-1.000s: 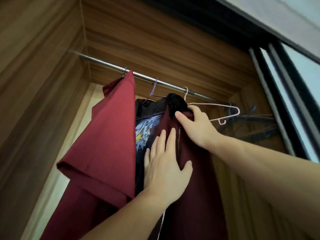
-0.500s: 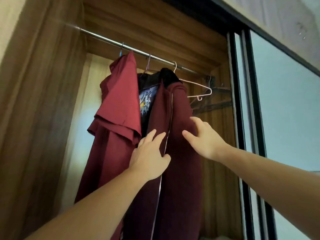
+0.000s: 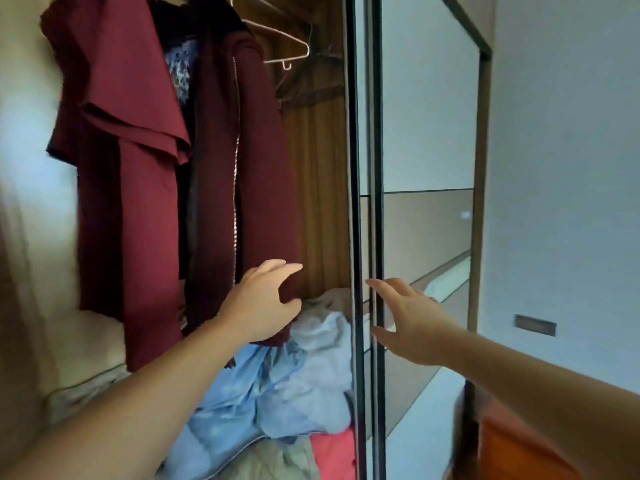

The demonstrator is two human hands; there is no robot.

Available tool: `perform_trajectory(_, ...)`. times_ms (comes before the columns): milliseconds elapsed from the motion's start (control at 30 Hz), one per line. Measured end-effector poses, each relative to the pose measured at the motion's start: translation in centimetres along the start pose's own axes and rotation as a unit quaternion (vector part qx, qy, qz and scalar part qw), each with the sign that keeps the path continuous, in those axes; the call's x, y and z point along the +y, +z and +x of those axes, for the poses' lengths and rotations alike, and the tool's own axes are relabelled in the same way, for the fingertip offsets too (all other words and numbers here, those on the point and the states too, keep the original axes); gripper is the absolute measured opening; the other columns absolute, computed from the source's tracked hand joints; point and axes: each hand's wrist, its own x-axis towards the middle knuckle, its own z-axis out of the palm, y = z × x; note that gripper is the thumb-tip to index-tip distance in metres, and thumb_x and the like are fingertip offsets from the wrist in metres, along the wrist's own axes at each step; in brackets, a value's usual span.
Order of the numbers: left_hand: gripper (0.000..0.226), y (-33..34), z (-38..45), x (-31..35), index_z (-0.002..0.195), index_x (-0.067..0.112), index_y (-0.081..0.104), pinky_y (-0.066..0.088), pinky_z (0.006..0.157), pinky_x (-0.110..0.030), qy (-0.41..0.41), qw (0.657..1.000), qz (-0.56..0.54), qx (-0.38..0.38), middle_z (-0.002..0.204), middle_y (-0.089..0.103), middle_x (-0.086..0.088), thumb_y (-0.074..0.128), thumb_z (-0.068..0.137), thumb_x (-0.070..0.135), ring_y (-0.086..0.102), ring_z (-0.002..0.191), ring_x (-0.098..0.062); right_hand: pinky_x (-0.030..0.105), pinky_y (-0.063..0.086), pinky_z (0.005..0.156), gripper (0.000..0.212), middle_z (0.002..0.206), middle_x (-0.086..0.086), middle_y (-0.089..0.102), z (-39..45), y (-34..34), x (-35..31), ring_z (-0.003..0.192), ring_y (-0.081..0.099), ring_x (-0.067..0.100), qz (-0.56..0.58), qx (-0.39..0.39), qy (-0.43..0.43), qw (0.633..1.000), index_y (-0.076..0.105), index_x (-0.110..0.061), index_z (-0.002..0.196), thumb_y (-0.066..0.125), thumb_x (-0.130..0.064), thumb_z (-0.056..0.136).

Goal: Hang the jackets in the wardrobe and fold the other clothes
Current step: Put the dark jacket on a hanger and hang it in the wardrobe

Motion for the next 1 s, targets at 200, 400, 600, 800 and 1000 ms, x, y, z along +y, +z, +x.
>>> perform_trajectory(200,0.069,6.5,-3.4,1.4,0.135,0.025,0.056,0.04,0.104,-0.036,0.096,0.99,-0.088,-0.061,0.14,0.051,0.001,0.047,0.071,0.049,0.05,0.124,-0.027,0.046,0.038,0.11,0.071,0.156,-0.003,0.026,-7.8,1.0,-1.3,0.137,0.037,0.024,-0.022,0.037,0.161,0.986,0.015,-0.036,0.15,0.052,-0.052,0.092)
perform_trajectory(400,0.059,10.9,-9.1,6.5,0.145,0.034,0.04,0.037,0.107,-0.037,0.222,0.962,-0.075,-0.138,0.153,0.034,0.007,0.057,0.088,0.039,0.034,0.138,-0.021,0.048,0.041,0.105,0.064,0.151,-0.002,0.035,-18.6,1.1,-1.7,0.133,0.043,0.025,-0.049,0.072,0.325,0.942,0.023,-0.033,0.148,0.047,-0.055,0.093)
perform_trajectory(600,0.059,11.3,-16.6,16.8,0.148,0.037,0.035,0.038,0.108,-0.04,0.324,0.911,-0.182,-0.179,0.156,0.031,0.008,0.055,0.092,0.043,0.032,0.14,-0.019,0.045,0.041,0.104,0.063,0.146,-0.004,0.039,-32.7,-1.5,-3.3,0.13,0.043,0.022,-0.084,0.108,0.456,0.879,0.025,-0.031,0.147,0.045,-0.057,0.092)
perform_trajectory(800,0.059,8.7,-27.2,26.4,0.147,0.038,0.036,0.04,0.108,-0.038,0.431,0.842,-0.242,-0.219,0.157,0.029,0.008,0.056,0.092,0.041,0.034,0.141,-0.015,0.042,0.038,0.105,0.064,0.143,-0.005,0.04,-47.7,-4.8,-8.6,0.131,0.041,0.02,-0.12,0.14,0.557,0.81,0.025,-0.03,0.147,0.048,-0.053,0.091)
perform_trajectory(1000,0.059,3.0,-42.0,32.3,0.145,0.033,0.043,0.034,0.11,-0.035,0.53,0.771,-0.26,-0.239,0.153,0.037,0.005,0.059,0.088,0.037,0.036,0.138,-0.018,0.041,0.037,0.106,0.065,0.145,-0.005,0.038,-63.3,-6.7,-18.4,0.134,0.038,0.02,-0.135,0.17,0.636,0.741,0.027,-0.029,0.147,0.052,-0.05,0.09)
